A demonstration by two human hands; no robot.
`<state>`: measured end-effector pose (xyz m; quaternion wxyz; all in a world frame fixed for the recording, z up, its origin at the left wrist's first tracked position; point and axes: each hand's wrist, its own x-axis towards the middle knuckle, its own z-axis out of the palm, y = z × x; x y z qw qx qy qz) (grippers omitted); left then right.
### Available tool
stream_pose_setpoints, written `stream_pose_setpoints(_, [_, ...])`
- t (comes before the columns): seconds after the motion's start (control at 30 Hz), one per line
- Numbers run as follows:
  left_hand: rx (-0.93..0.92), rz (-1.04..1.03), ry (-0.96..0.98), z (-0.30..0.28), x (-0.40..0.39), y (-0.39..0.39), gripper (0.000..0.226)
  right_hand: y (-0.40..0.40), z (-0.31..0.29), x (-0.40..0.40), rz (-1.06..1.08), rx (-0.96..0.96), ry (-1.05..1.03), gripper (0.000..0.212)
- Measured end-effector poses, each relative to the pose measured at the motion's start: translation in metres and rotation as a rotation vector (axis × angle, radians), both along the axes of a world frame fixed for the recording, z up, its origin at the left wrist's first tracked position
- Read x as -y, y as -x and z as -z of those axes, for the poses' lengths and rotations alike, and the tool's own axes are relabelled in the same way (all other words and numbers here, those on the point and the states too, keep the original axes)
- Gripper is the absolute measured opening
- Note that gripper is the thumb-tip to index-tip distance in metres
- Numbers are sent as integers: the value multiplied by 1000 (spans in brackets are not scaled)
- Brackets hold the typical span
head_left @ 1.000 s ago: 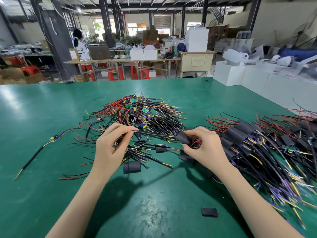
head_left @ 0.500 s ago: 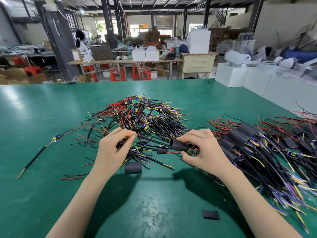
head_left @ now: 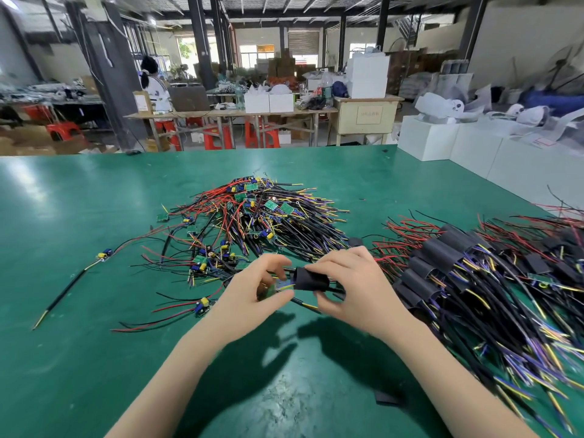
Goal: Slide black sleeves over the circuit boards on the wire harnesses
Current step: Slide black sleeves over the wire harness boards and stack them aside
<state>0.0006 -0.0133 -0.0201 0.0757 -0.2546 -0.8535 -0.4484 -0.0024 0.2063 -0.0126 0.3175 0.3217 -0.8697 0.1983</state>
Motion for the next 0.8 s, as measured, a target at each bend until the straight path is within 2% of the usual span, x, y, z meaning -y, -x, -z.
stream_pose_setpoints(0.07, [161,33,-68,0,5,2,41,0,-2,-4,17,-6,55,31])
stream_pose_setpoints(0.1, [192,26,-86,0,8,3,37,0,-3,-7,26,-9,70,32])
stream_pose_setpoints(0.2, [214,-32,-160,-2,9,6,11,-1,-5,-9,41,-18,80,33])
stream_pose_setpoints(0.3, [226,-11,-244,-2,8,6,3,-4,-6,-6,-17,32,97,32])
stream_pose_setpoints(0.5, [-89,-58,-63,-5,8,1,17,-10,-6,0,-187,216,125,31])
stream_pose_setpoints(0.63, [-1,56,-24,-11,11,0,33,-11,-10,0,-205,255,197,31])
stream_pose_setpoints(0.73, [25,109,24,-12,13,-1,31,-12,-10,3,-214,257,204,31])
stream_pose_setpoints(0.8, [54,96,-9,-11,14,-1,30,-13,-9,3,-211,266,198,31])
